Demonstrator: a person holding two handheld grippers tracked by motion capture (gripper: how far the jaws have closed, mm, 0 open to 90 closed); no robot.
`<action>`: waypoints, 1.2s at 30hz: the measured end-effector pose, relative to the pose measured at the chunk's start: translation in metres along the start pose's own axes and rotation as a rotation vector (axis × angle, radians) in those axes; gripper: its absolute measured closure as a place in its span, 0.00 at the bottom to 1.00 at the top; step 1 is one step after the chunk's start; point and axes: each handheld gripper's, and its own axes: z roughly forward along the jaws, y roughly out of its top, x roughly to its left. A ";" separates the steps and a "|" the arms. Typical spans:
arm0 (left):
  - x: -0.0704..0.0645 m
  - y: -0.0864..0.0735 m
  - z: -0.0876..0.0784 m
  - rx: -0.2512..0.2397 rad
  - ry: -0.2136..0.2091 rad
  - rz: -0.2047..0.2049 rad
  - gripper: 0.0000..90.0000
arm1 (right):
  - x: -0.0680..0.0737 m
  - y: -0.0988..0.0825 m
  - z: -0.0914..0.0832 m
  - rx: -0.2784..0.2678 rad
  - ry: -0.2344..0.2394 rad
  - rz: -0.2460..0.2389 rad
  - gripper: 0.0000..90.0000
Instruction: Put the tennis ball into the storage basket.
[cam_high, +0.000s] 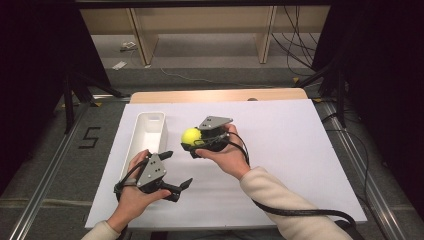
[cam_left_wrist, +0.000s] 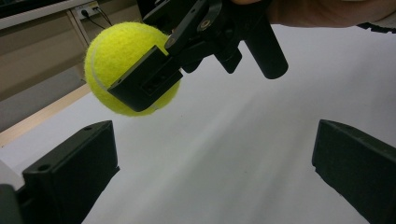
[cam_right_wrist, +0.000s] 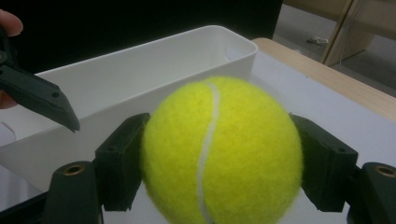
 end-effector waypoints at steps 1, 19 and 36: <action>0.000 0.000 0.000 0.000 0.000 -0.003 0.00 | 0.000 0.000 0.000 -0.001 0.001 0.000 0.30; 0.002 0.001 0.000 -0.005 0.012 0.024 0.00 | 0.005 0.006 0.008 0.008 0.008 -0.010 0.30; 0.001 0.002 0.000 -0.011 0.006 0.024 0.00 | 0.011 0.022 0.018 0.010 0.010 -0.031 0.30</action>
